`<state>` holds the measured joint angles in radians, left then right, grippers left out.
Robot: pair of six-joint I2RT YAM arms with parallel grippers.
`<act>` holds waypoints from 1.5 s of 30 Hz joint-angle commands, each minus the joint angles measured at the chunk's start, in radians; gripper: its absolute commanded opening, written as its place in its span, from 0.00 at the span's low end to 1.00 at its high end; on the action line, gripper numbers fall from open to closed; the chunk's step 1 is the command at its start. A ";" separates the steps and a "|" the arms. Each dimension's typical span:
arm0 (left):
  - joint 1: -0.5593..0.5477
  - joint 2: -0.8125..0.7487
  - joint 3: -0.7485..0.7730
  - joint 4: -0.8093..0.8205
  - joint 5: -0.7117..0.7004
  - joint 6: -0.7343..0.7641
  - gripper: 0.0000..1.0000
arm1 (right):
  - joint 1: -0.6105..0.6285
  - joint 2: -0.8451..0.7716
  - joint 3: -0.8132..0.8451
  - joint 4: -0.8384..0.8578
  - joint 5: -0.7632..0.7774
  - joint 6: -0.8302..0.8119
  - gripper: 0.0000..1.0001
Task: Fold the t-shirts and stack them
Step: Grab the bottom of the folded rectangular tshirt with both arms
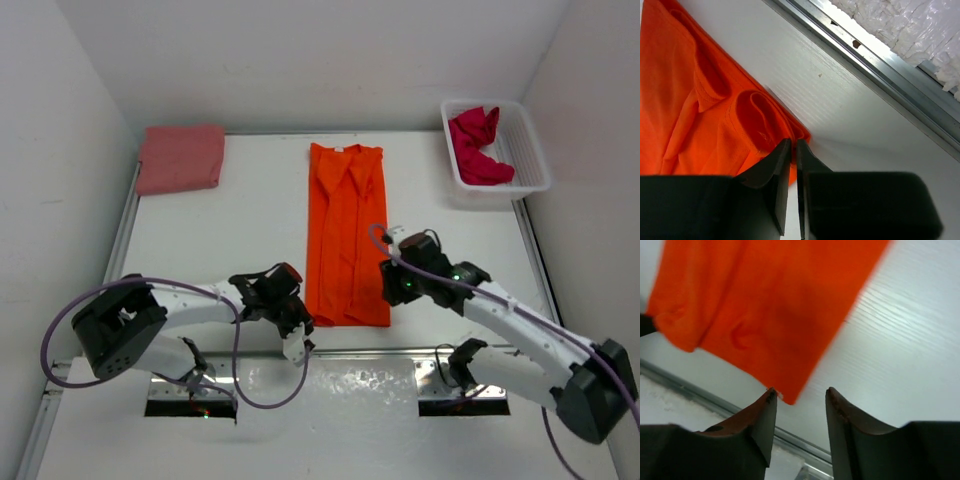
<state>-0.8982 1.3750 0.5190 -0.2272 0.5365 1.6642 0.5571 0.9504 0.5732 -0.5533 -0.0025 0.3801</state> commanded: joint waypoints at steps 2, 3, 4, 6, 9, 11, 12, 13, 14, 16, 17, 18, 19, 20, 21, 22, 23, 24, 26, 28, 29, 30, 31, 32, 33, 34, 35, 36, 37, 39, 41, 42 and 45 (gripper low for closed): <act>-0.010 -0.010 -0.022 0.048 0.046 -0.018 0.07 | 0.240 0.192 0.169 0.213 0.012 -0.050 0.36; -0.010 -0.013 -0.025 0.055 0.046 -0.024 0.07 | 0.275 0.276 0.213 0.270 0.007 -0.050 0.35; -0.010 -0.019 -0.031 0.058 0.045 -0.026 0.06 | 0.324 0.315 0.226 0.298 -0.026 -0.031 0.36; -0.010 -0.025 -0.036 0.072 0.039 -0.038 0.05 | 0.351 0.402 0.237 0.373 -0.036 0.000 0.37; -0.010 -0.030 -0.054 0.098 0.034 -0.044 0.05 | 0.392 0.468 0.231 0.452 -0.036 0.022 0.37; -0.010 -0.033 -0.065 0.107 0.045 -0.040 0.05 | 0.405 0.536 0.247 0.457 -0.054 0.043 0.37; -0.010 -0.033 -0.068 0.111 0.049 -0.043 0.05 | 0.409 0.551 0.249 0.472 -0.062 0.046 0.37; -0.010 -0.034 -0.068 0.114 0.051 -0.046 0.05 | 0.420 0.574 0.251 0.483 -0.068 0.048 0.37; -0.010 -0.037 -0.070 0.121 0.054 -0.055 0.05 | 0.426 0.585 0.252 0.495 -0.079 0.055 0.37; -0.010 -0.036 -0.073 0.126 0.051 -0.055 0.04 | 0.444 0.626 0.264 0.509 -0.112 0.060 0.37; -0.010 -0.037 -0.074 0.130 0.049 -0.058 0.04 | 0.452 0.639 0.270 0.509 -0.119 0.059 0.37; -0.010 -0.039 -0.073 0.132 0.048 -0.061 0.04 | 0.460 0.652 0.281 0.503 -0.119 0.057 0.37; -0.010 -0.037 -0.074 0.135 0.046 -0.064 0.04 | 0.472 0.663 0.284 0.501 -0.116 0.052 0.37; -0.010 -0.039 -0.073 0.137 0.045 -0.069 0.04 | 0.475 0.683 0.287 0.494 -0.110 0.055 0.37; -0.010 -0.037 -0.074 0.138 0.043 -0.072 0.04 | 0.474 0.689 0.284 0.481 -0.088 0.062 0.37; -0.010 -0.039 -0.073 0.140 0.042 -0.073 0.04 | 0.474 0.694 0.283 0.474 -0.074 0.068 0.35; -0.010 -0.039 -0.073 0.140 0.042 -0.073 0.04 | 0.475 0.700 0.281 0.452 -0.045 0.069 0.33; -0.010 -0.039 -0.073 0.140 0.042 -0.075 0.04 | 0.475 0.699 0.278 0.441 -0.045 0.072 0.31; -0.010 -0.039 -0.074 0.138 0.042 -0.075 0.03 | 0.474 0.703 0.275 0.425 -0.021 0.083 0.25; -0.010 -0.037 -0.076 0.138 0.042 -0.075 0.03 | 0.474 0.714 0.277 0.412 -0.011 0.086 0.22; -0.010 -0.040 -0.076 0.140 0.042 -0.077 0.03 | 0.474 0.718 0.281 0.400 0.001 0.091 0.19; -0.008 -0.040 -0.076 0.138 0.042 -0.080 0.03 | 0.474 0.723 0.286 0.383 0.004 0.092 0.18; -0.010 -0.039 -0.074 0.138 0.042 -0.081 0.02 | 0.474 0.723 0.289 0.377 0.025 0.092 0.17; -0.010 -0.042 -0.074 0.140 0.043 -0.083 0.02 | 0.475 0.723 0.293 0.374 0.047 0.091 0.14; -0.010 -0.040 -0.074 0.138 0.042 -0.084 0.02 | 0.474 0.726 0.297 0.368 0.053 0.086 0.12; -0.010 -0.040 -0.074 0.138 0.042 -0.084 0.02 | 0.475 0.728 0.300 0.365 0.056 0.088 0.09; -0.010 -0.042 -0.073 0.140 0.042 -0.086 0.02 | 0.474 0.729 0.301 0.363 0.059 0.086 0.06; -0.010 -0.040 -0.074 0.138 0.042 -0.086 0.02 | 0.475 0.731 0.300 0.363 0.059 0.088 0.00; -0.010 -0.040 -0.074 0.138 0.042 -0.086 0.01 | 0.475 0.726 0.297 0.365 0.062 0.092 0.00; -0.010 -0.042 -0.076 0.138 0.040 -0.084 0.01 | 0.474 0.709 0.275 0.389 0.056 0.106 0.00; -0.010 -0.044 -0.076 0.140 0.039 -0.084 0.00 | 0.461 0.656 0.232 0.414 0.062 0.146 0.00; -0.010 -0.047 -0.076 0.138 0.039 -0.087 0.00 | 0.452 0.631 0.212 0.437 0.056 0.167 0.00; -0.010 -0.050 -0.080 0.135 0.040 -0.087 0.00 | 0.415 0.518 0.122 0.461 0.053 0.238 0.00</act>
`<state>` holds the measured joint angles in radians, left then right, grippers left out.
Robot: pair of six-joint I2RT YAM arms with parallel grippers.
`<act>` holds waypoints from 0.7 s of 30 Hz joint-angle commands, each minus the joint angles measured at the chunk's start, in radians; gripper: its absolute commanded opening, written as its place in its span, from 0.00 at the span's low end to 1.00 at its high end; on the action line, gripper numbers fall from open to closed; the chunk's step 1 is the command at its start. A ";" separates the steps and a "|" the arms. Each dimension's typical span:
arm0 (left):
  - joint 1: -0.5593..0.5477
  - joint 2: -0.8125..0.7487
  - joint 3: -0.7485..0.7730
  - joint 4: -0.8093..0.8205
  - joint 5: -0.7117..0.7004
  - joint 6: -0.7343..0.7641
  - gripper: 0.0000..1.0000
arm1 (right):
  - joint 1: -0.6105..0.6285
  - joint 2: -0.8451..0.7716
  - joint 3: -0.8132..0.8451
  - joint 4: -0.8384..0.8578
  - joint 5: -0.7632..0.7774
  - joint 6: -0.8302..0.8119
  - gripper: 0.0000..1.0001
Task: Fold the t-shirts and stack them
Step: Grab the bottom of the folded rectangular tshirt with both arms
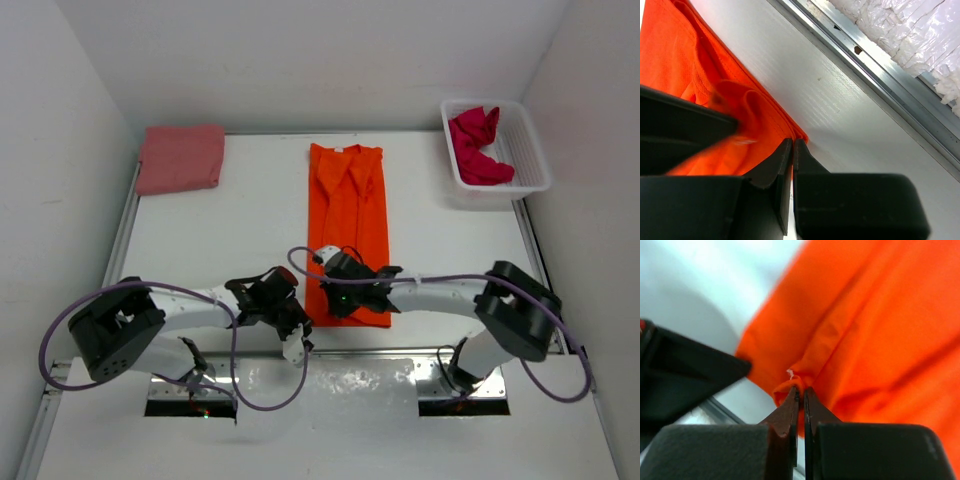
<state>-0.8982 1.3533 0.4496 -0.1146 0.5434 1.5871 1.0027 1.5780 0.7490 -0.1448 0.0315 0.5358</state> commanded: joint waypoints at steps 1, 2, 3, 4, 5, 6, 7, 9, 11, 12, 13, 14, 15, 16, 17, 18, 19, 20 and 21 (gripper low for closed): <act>-0.010 -0.029 -0.012 0.021 0.036 -0.009 0.00 | -0.036 -0.136 -0.075 0.051 0.028 0.105 0.00; -0.010 -0.029 -0.014 0.020 0.036 -0.006 0.00 | -0.038 -0.180 -0.121 0.051 0.027 0.119 0.00; -0.010 -0.031 -0.015 0.018 0.038 -0.004 0.00 | -0.039 -0.199 -0.144 0.054 0.024 0.134 0.00; -0.010 -0.031 -0.015 0.020 0.038 -0.004 0.00 | -0.042 -0.214 -0.166 0.054 0.021 0.157 0.00; -0.010 -0.031 -0.017 0.020 0.038 -0.004 0.00 | -0.044 -0.226 -0.203 0.053 0.022 0.167 0.00; -0.010 -0.031 -0.019 0.020 0.038 -0.003 0.00 | -0.047 -0.248 -0.220 0.051 0.021 0.176 0.00; -0.010 -0.031 -0.019 0.018 0.036 -0.004 0.00 | -0.050 -0.257 -0.233 0.053 0.021 0.194 0.00; -0.010 -0.031 -0.019 0.016 0.033 -0.004 0.00 | -0.074 -0.289 -0.273 0.057 0.018 0.220 0.00; -0.010 -0.034 -0.019 0.010 0.032 -0.004 0.00 | -0.094 -0.315 -0.312 0.051 0.016 0.233 0.00; -0.010 -0.034 -0.022 0.009 0.030 -0.003 0.00 | -0.114 -0.344 -0.327 0.054 0.016 0.251 0.00; -0.010 -0.036 -0.022 0.009 0.030 -0.001 0.00 | -0.124 -0.357 -0.359 0.069 0.005 0.260 0.00; -0.010 -0.036 -0.023 0.009 0.032 0.001 0.00 | -0.128 -0.368 -0.370 0.079 0.001 0.265 0.00; -0.010 -0.034 -0.022 0.007 0.033 0.002 0.00 | -0.130 -0.372 -0.375 0.089 -0.005 0.263 0.00; -0.010 -0.036 -0.022 0.009 0.038 0.002 0.00 | -0.128 -0.368 -0.373 0.097 -0.015 0.250 0.01; -0.010 -0.036 -0.022 0.009 0.039 0.001 0.00 | -0.128 -0.357 -0.356 0.099 -0.027 0.239 0.08; -0.010 -0.034 -0.020 0.012 0.041 0.001 0.00 | -0.128 -0.343 -0.341 0.094 -0.030 0.202 0.28; -0.010 -0.036 -0.019 0.012 0.040 -0.002 0.00 | -0.128 -0.319 -0.306 0.091 -0.056 0.185 0.35; -0.010 -0.036 -0.019 0.012 0.040 -0.003 0.00 | -0.128 -0.311 -0.291 0.070 -0.068 0.176 0.40; -0.010 -0.036 -0.017 0.010 0.038 -0.001 0.00 | -0.128 -0.312 -0.278 0.056 -0.070 0.152 0.45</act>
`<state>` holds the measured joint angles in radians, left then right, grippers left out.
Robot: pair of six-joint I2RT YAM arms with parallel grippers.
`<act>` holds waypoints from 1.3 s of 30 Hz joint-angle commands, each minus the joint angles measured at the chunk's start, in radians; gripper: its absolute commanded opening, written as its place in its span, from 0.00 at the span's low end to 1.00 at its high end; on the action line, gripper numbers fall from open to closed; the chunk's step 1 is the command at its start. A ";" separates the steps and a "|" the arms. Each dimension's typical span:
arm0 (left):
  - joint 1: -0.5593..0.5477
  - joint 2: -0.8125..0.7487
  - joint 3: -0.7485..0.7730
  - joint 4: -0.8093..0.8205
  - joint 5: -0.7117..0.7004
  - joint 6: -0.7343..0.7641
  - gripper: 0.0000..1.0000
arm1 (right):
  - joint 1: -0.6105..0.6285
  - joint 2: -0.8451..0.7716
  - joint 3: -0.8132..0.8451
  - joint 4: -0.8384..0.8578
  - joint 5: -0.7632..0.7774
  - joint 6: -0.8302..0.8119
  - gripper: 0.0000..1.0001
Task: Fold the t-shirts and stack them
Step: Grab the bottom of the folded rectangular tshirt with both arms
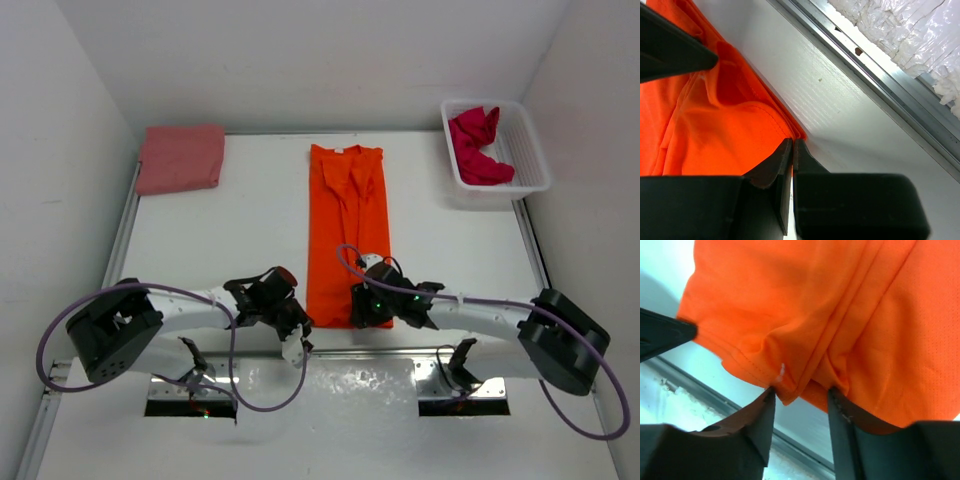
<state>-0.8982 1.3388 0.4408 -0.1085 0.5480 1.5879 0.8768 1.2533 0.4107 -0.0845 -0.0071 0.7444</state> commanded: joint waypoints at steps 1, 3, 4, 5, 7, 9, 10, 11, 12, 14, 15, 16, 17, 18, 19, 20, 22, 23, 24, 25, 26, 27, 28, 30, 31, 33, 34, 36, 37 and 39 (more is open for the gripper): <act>-0.010 -0.021 -0.008 0.004 0.032 -0.006 0.00 | -0.002 -0.012 0.085 -0.045 -0.028 -0.072 0.46; -0.010 -0.023 -0.007 0.007 0.030 -0.009 0.00 | -0.002 -0.057 0.120 -0.113 0.007 -0.121 0.50; -0.010 -0.023 -0.007 0.006 0.030 -0.011 0.00 | -0.002 -0.102 0.167 -0.192 0.031 -0.143 0.51; -0.010 -0.023 -0.010 0.007 0.032 -0.011 0.00 | -0.002 -0.124 0.192 -0.233 0.047 -0.160 0.52; -0.010 -0.021 -0.013 0.010 0.036 -0.011 0.00 | -0.006 -0.161 0.226 -0.315 0.071 -0.177 0.56; -0.010 -0.023 -0.014 0.016 0.036 -0.012 0.00 | -0.035 -0.198 0.214 -0.345 0.050 -0.154 0.57; -0.010 -0.023 -0.016 0.016 0.035 -0.012 0.00 | -0.054 -0.206 0.176 -0.371 0.021 -0.139 0.56; -0.010 -0.024 -0.014 0.016 0.033 -0.014 0.00 | -0.100 -0.221 0.151 -0.380 0.013 -0.123 0.53; -0.010 -0.026 -0.013 0.020 0.032 -0.020 0.00 | -0.131 -0.232 0.120 -0.383 0.012 -0.088 0.50; -0.010 -0.030 -0.013 0.020 0.029 -0.028 0.00 | -0.230 -0.253 0.031 -0.362 -0.040 -0.042 0.47; -0.010 -0.032 -0.011 0.018 0.029 -0.040 0.00 | -0.258 -0.256 0.005 -0.351 -0.054 0.005 0.48; -0.010 -0.033 -0.008 0.017 0.027 -0.042 0.00 | -0.292 -0.255 -0.030 -0.330 -0.080 0.021 0.52; -0.010 -0.035 -0.007 0.013 0.027 -0.042 0.00 | -0.300 -0.253 -0.041 -0.316 -0.088 0.030 0.53; -0.010 -0.035 -0.007 0.010 0.027 -0.043 0.00 | -0.302 -0.247 -0.046 -0.302 -0.091 0.038 0.55; -0.010 -0.036 -0.007 0.010 0.026 -0.043 0.00 | -0.302 -0.241 -0.047 -0.270 -0.096 0.039 0.55; -0.010 -0.036 -0.005 0.009 0.026 -0.043 0.00 | -0.302 -0.232 -0.049 -0.252 -0.118 0.041 0.56; -0.010 -0.033 -0.002 0.013 0.027 -0.043 0.00 | -0.302 -0.195 -0.061 -0.201 -0.143 0.052 0.55; -0.010 -0.032 -0.002 0.013 0.027 -0.043 0.00 | -0.302 -0.183 -0.067 -0.186 -0.166 0.052 0.53; -0.010 -0.032 0.001 0.019 0.029 -0.048 0.00 | -0.303 -0.166 -0.090 -0.154 -0.180 0.055 0.46; -0.010 -0.032 0.003 0.024 0.029 -0.055 0.00 | -0.302 -0.160 -0.102 -0.138 -0.194 0.061 0.43; -0.010 -0.032 0.004 0.039 0.029 -0.065 0.00 | -0.302 -0.157 -0.114 -0.124 -0.208 0.076 0.40; -0.010 -0.030 0.007 0.044 0.029 -0.086 0.00 | -0.302 -0.152 -0.136 -0.109 -0.232 0.081 0.36; -0.010 -0.032 0.007 0.046 0.030 -0.095 0.00 | -0.302 -0.152 -0.141 -0.103 -0.235 0.084 0.32; -0.010 -0.033 0.015 0.040 0.036 -0.126 0.00 | -0.302 -0.153 -0.142 -0.107 -0.211 0.072 0.23; -0.008 -0.036 0.016 0.032 0.044 -0.129 0.00 | -0.303 -0.160 -0.138 -0.122 -0.196 0.064 0.13; -0.010 -0.044 0.029 -0.009 0.061 -0.134 0.00 | -0.308 -0.167 -0.116 -0.147 -0.176 0.050 0.04; -0.010 -0.058 0.039 -0.028 0.069 -0.146 0.00 | -0.308 -0.184 -0.109 -0.158 -0.175 0.047 0.00; -0.010 -0.085 0.073 -0.083 0.085 -0.218 0.00 | -0.308 -0.209 -0.078 -0.207 -0.177 0.039 0.00; -0.010 -0.093 0.085 -0.109 0.093 -0.239 0.00 | -0.308 -0.239 -0.066 -0.234 -0.180 0.024 0.00; -0.011 -0.130 0.116 -0.198 0.124 -0.284 0.00 | -0.308 -0.271 -0.017 -0.329 -0.177 0.000 0.00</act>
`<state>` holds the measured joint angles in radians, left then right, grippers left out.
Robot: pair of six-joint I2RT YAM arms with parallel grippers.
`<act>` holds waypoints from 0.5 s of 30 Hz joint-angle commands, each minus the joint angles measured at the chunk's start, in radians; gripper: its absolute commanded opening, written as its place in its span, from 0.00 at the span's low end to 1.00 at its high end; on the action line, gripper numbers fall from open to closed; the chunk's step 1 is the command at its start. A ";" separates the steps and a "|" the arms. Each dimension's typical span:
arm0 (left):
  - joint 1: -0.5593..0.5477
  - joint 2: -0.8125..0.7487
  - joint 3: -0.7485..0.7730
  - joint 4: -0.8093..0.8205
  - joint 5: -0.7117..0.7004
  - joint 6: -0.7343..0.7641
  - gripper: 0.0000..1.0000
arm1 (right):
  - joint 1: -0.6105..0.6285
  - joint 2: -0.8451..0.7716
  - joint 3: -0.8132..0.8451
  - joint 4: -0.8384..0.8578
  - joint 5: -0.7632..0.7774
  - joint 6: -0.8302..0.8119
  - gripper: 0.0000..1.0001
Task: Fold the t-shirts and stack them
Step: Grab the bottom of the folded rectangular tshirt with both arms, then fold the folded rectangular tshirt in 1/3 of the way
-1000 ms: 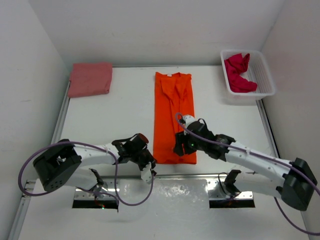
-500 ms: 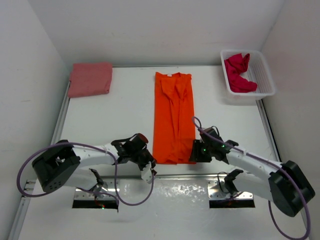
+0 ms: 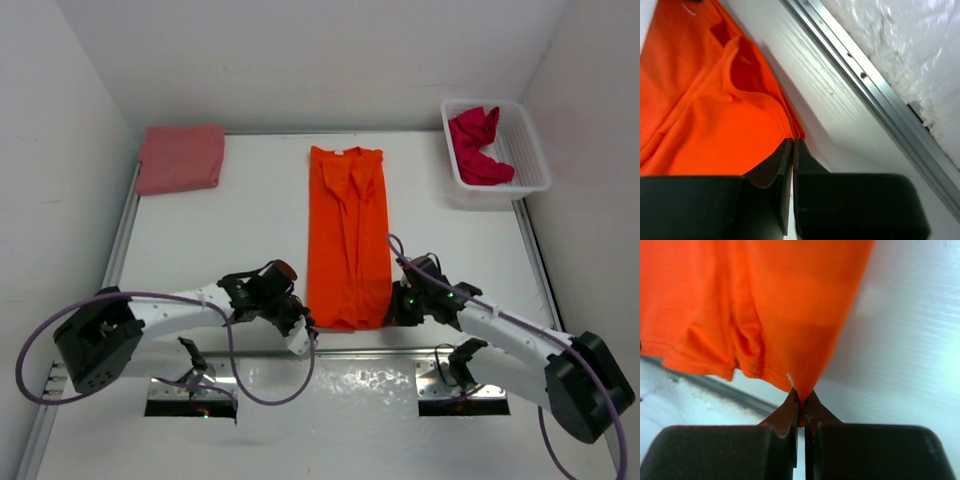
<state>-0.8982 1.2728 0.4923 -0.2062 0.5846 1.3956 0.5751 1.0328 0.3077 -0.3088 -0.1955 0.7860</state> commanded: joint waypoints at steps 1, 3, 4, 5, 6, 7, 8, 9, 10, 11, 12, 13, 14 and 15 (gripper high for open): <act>-0.013 -0.078 0.071 -0.126 0.099 -0.149 0.00 | -0.006 -0.083 0.108 -0.143 0.007 -0.068 0.00; -0.019 -0.116 0.095 -0.128 0.100 -0.232 0.00 | -0.006 -0.105 0.186 -0.256 0.001 -0.097 0.00; -0.018 -0.122 0.110 -0.124 0.086 -0.327 0.00 | -0.007 -0.106 0.224 -0.294 0.013 -0.137 0.00; -0.013 -0.124 0.132 -0.125 0.071 -0.366 0.00 | -0.009 -0.091 0.301 -0.334 0.016 -0.157 0.00; 0.001 -0.119 0.182 -0.130 0.063 -0.395 0.00 | -0.018 -0.071 0.339 -0.345 0.019 -0.191 0.00; 0.021 -0.110 0.210 -0.136 0.081 -0.432 0.00 | -0.027 -0.045 0.379 -0.351 0.016 -0.205 0.00; 0.048 -0.081 0.238 -0.137 0.098 -0.452 0.00 | -0.041 0.020 0.452 -0.352 0.008 -0.221 0.00; 0.111 -0.061 0.300 -0.151 0.125 -0.486 0.00 | -0.072 0.056 0.484 -0.351 -0.004 -0.256 0.00; 0.148 -0.037 0.337 -0.163 0.135 -0.497 0.00 | -0.092 0.093 0.517 -0.351 -0.004 -0.277 0.00; 0.181 -0.011 0.371 -0.174 0.138 -0.510 0.00 | -0.112 0.128 0.572 -0.342 -0.008 -0.298 0.00; 0.243 0.040 0.432 -0.191 0.133 -0.526 0.00 | -0.150 0.189 0.623 -0.336 -0.004 -0.333 0.00; 0.274 0.063 0.455 -0.194 0.130 -0.532 0.00 | -0.171 0.217 0.623 -0.329 -0.004 -0.346 0.00; 0.298 0.082 0.475 -0.194 0.126 -0.535 0.00 | -0.188 0.245 0.672 -0.320 -0.012 -0.356 0.00; 0.338 0.112 0.491 -0.185 0.117 -0.541 0.00 | -0.220 0.298 0.695 -0.297 -0.012 -0.376 0.00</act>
<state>-0.6434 1.3293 0.9298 -0.3706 0.6769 0.9318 0.4118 1.2480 0.9325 -0.6132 -0.2050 0.5079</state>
